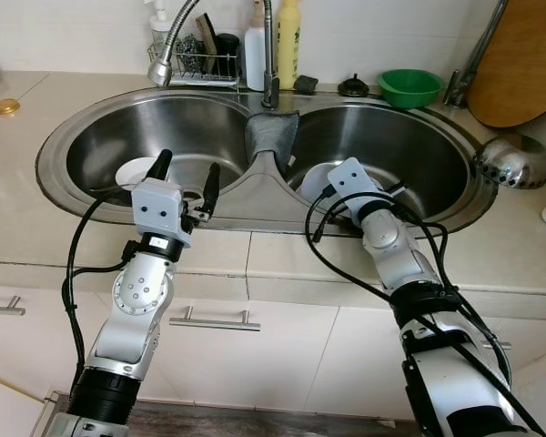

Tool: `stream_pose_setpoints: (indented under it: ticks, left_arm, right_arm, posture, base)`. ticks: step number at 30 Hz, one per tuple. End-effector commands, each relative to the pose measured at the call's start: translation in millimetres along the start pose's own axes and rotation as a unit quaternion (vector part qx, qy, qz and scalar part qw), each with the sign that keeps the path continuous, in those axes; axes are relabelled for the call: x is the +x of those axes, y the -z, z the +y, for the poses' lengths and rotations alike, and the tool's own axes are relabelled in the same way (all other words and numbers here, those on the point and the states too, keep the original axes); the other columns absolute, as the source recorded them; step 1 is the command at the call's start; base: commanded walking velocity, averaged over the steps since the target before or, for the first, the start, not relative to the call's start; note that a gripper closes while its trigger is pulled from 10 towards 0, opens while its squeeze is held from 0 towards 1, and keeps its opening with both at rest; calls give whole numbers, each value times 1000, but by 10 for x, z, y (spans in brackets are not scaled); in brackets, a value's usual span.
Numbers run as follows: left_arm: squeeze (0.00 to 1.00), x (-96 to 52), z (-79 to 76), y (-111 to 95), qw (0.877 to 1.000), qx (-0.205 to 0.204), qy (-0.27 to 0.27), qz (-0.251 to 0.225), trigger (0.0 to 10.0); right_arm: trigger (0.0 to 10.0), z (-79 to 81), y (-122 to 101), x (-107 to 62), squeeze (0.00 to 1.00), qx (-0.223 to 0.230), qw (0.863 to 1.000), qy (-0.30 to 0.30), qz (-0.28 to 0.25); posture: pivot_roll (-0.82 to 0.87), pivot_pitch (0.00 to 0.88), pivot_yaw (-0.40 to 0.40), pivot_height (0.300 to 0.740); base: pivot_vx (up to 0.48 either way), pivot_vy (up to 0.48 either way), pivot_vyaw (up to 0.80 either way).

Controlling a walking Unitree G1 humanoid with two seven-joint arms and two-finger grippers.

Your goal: Kitchen organization

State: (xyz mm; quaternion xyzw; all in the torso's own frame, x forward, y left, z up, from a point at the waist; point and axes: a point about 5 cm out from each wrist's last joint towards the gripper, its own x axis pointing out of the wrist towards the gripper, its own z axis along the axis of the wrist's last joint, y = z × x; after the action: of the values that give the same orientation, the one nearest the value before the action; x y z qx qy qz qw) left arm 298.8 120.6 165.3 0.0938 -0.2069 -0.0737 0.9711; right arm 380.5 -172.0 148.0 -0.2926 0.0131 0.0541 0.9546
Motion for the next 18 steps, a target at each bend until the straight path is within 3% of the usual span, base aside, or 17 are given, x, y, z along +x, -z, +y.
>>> stream_pose_setpoints:
  ticks: [1,12,18]
  left_arm:
    - [0,0,0,-1,1000,3,1,0,10000]
    - [0,4,-10,10,1000,4,2,5,10000]
    - [0,7,-17,16,1000,6,6,7,10000]
  right_arm:
    - [10000,80,106,-33,1000,27,999,-19,17]
    - [10000,82,25,-35,1000,57,998,-36,-7]
    - [10000,232,146,-96,1000,8,989,-149,23]
  posture:
    - [-101,0,-47,740]
    - [-105,0,-47,740]
    - [-105,0,-47,740]
  base:
    - [0,0,0]
    - [0,0,0]
    - [0,0,0]
